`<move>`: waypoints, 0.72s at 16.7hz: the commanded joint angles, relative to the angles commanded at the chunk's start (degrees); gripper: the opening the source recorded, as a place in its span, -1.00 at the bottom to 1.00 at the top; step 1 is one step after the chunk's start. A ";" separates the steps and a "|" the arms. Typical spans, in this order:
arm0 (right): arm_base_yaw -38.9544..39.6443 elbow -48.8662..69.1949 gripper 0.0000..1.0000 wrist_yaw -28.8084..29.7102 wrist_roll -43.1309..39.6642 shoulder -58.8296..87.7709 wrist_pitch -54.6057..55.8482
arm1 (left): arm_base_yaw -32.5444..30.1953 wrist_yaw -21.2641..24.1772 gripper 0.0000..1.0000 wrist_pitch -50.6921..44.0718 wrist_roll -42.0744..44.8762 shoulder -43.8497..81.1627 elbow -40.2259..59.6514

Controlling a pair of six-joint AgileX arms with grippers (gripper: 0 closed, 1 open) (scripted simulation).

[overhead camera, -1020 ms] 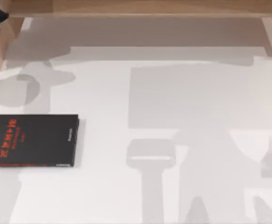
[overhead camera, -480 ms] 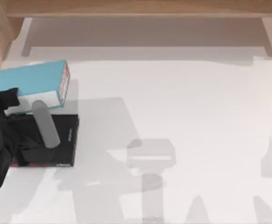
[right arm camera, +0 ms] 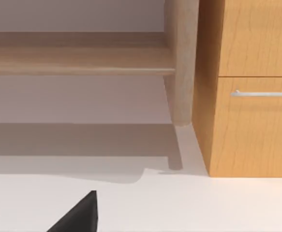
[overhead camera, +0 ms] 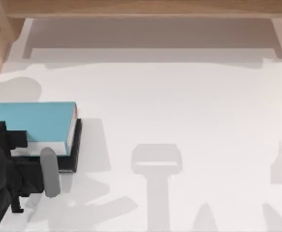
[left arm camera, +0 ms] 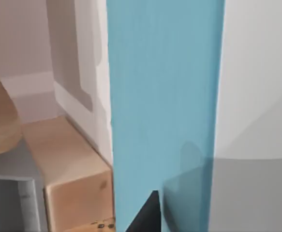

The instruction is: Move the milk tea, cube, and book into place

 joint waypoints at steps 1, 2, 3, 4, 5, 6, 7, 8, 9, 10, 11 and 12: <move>0.00 0.00 1.00 0.00 0.00 0.00 0.00 | 0.00 0.00 -1.00 0.00 0.00 0.00 0.00; 0.00 0.00 1.00 0.00 0.00 0.00 0.00 | 0.00 0.00 -1.00 0.00 0.00 0.00 0.00; 0.00 0.00 1.00 0.00 0.00 0.00 0.00 | 0.26 -0.12 -1.00 0.17 0.21 -0.58 0.51; 0.00 0.00 1.00 0.00 0.00 0.00 0.00 | 0.26 -0.08 -1.00 0.30 0.22 -0.42 0.55; 0.00 0.00 1.00 0.00 0.00 0.00 0.00 | 0.26 0.04 -1.00 0.66 0.24 0.11 0.63; 0.00 0.00 1.00 0.00 0.00 0.00 0.00 | 0.30 0.18 -1.00 1.07 0.24 0.89 0.67; 0.00 0.00 1.00 0.00 0.00 0.00 0.00 | 0.35 0.31 -1.00 1.46 0.25 1.71 0.68; 0.00 0.00 1.00 0.00 0.00 0.00 0.00 | 0.41 0.39 -1.00 1.77 0.25 2.32 0.69; 0.00 0.00 1.00 0.00 0.00 0.00 0.00 | 0.44 0.41 -1.00 1.89 0.26 2.54 0.70; 0.00 0.00 1.00 0.00 0.00 0.00 0.00 | 0.44 0.41 -1.00 1.89 0.26 2.54 0.70; 0.00 0.00 1.00 0.00 0.00 0.00 0.00 | 0.44 0.41 -1.00 1.89 0.26 2.54 0.70; 0.00 0.00 1.00 0.00 0.00 0.00 0.00 | 0.44 0.41 -1.00 1.89 0.26 2.54 0.70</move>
